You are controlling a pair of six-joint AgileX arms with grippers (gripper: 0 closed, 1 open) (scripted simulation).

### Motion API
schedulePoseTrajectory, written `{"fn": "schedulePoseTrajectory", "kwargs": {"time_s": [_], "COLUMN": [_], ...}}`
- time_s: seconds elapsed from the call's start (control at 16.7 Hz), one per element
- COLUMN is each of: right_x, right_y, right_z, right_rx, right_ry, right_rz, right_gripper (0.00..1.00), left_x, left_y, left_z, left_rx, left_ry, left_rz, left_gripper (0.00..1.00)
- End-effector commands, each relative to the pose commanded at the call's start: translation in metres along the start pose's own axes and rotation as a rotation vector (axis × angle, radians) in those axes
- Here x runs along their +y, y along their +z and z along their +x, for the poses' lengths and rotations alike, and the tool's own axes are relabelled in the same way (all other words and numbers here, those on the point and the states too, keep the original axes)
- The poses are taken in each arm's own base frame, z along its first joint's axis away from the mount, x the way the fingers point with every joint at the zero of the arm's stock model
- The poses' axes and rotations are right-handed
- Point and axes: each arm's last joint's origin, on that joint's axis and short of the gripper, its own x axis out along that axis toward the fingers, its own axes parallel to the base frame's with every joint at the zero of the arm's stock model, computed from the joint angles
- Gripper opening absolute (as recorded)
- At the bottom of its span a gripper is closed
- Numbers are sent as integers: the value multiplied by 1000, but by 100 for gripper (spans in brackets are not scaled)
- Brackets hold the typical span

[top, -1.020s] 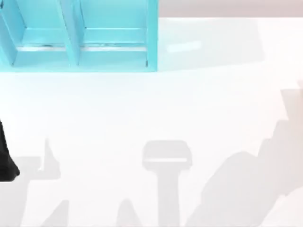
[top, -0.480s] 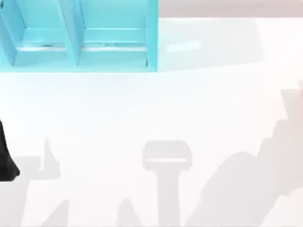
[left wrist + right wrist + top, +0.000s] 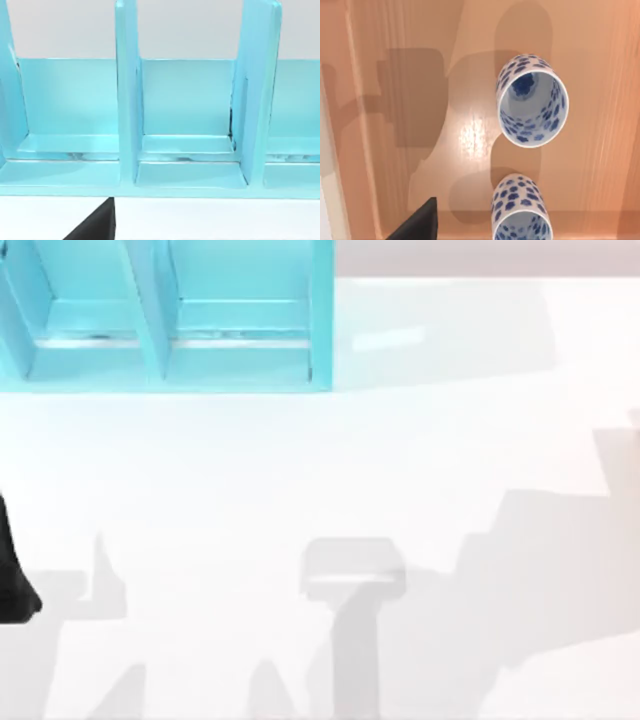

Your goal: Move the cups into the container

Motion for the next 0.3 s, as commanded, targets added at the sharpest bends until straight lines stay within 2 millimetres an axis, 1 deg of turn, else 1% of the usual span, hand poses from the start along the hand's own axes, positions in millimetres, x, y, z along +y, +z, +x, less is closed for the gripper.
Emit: {"fn": "schedulePoseTrajectory", "kwargs": {"time_s": [0.12, 0.18, 0.3], "right_x": [2, 3, 3], "right_y": [-3, -4, -4], "right_z": [-18, -22, -25], "right_rx": [-1, -1, 0], "right_ry": [0, 0, 0], "right_rz": [-1, -2, -2], "right_gripper": [100, 100, 100], "left_x": [0, 0, 0], "left_y": [0, 0, 0], "left_z": [0, 0, 0], "left_rx": [0, 0, 0], "left_ry": [0, 0, 0], "left_rz": [0, 0, 0], "left_gripper": [100, 100, 100]}}
